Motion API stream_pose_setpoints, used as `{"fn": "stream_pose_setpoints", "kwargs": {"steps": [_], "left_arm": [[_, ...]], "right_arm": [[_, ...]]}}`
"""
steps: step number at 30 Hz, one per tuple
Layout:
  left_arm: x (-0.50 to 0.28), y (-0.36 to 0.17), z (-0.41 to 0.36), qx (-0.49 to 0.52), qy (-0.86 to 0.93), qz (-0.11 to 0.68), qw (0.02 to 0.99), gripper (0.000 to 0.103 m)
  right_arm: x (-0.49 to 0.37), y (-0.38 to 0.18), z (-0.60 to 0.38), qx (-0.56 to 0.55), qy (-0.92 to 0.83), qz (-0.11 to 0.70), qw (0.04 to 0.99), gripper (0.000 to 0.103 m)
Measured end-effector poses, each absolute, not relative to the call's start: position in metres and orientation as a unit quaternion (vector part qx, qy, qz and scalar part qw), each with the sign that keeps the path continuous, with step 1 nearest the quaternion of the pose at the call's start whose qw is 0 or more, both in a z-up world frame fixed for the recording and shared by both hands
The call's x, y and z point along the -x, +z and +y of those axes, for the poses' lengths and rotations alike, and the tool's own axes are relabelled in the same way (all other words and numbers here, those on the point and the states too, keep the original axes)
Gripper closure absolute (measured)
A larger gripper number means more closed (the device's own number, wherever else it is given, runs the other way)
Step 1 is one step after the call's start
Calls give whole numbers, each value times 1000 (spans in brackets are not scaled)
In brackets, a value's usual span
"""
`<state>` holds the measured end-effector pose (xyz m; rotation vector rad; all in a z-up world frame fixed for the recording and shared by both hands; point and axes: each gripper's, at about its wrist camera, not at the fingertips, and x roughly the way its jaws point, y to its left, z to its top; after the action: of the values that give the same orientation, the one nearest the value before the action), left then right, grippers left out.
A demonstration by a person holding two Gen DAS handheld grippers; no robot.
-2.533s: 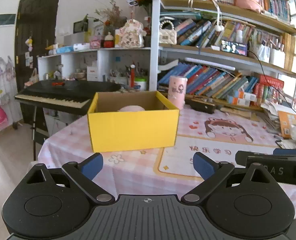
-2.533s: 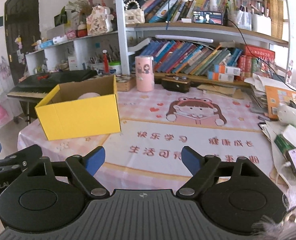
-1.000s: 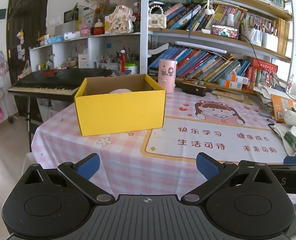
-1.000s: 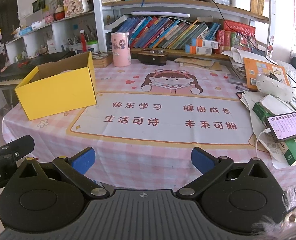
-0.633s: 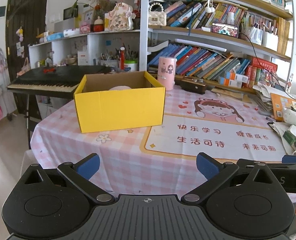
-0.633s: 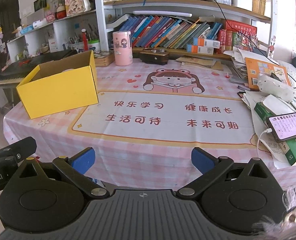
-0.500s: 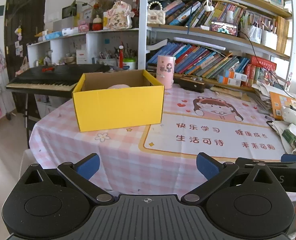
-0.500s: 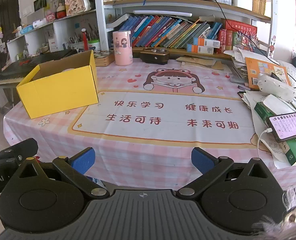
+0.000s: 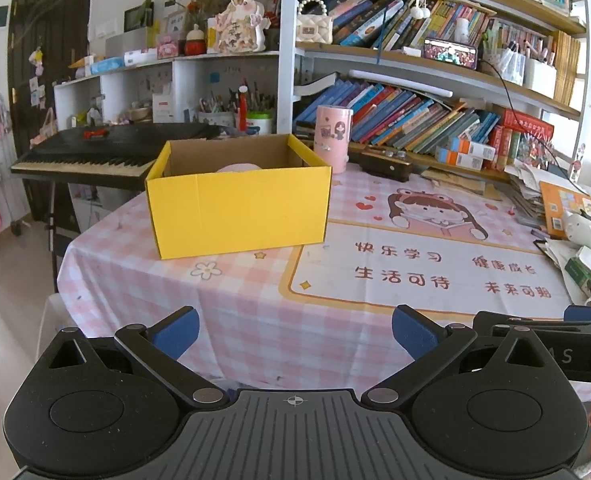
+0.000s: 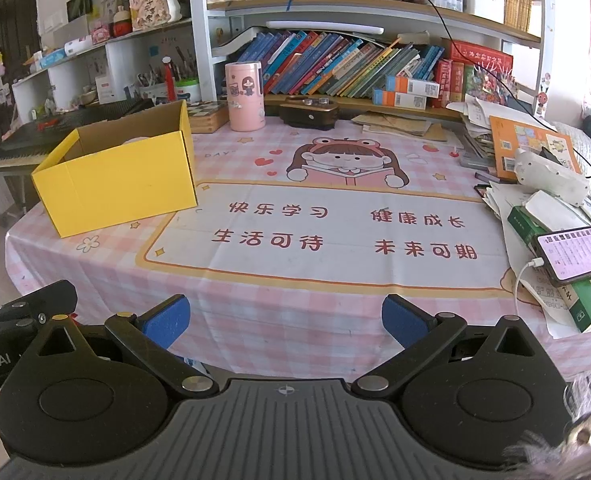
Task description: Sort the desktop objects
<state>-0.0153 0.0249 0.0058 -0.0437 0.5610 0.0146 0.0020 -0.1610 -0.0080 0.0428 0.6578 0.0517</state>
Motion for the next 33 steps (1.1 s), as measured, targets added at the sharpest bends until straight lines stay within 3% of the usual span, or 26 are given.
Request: {"fn": "stream_pose_setpoints", "kwargs": {"steps": [33], "left_arm": [[2, -1, 20, 24, -16, 290, 956, 0]], "right_arm": [[-13, -14, -164, -23, 6, 342, 939, 0]]}}
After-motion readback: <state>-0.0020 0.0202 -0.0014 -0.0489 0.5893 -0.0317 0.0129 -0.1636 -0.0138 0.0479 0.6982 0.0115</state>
